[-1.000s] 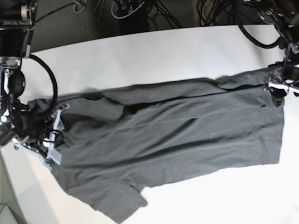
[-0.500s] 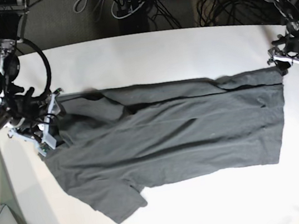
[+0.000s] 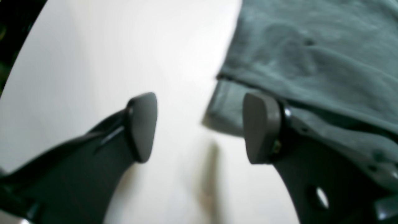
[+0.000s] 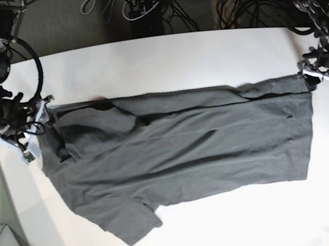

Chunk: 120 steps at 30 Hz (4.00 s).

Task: Layout the t-shirt on the table in an organized manner, then fold the t-shirt properly
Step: 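Lower the folded edge onto the shirt and open both grippers, then hold the folded edge corners with both grippers and pull them apart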

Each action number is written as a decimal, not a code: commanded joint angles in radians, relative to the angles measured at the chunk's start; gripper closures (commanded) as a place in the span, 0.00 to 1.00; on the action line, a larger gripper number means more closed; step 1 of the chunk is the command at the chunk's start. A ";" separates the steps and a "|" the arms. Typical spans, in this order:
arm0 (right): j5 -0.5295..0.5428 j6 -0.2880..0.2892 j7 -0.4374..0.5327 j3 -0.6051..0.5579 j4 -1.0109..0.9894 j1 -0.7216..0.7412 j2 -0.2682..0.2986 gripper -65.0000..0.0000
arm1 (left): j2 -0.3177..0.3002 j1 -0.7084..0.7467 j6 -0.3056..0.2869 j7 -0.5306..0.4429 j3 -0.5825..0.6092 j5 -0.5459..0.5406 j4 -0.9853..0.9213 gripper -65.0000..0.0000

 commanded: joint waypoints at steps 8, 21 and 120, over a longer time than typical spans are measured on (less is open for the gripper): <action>0.009 0.003 0.016 0.006 0.016 0.012 0.016 0.45 | -0.012 -0.041 0.006 -0.083 0.049 -0.006 -0.071 0.35; 0.009 0.003 0.016 0.042 0.016 0.012 0.018 0.45 | -0.012 -0.067 0.003 -0.086 0.049 -0.006 -0.156 0.36; 0.014 0.003 0.306 0.045 -0.130 -0.312 0.185 0.83 | -0.088 0.232 -0.001 0.010 0.041 -0.013 0.022 0.51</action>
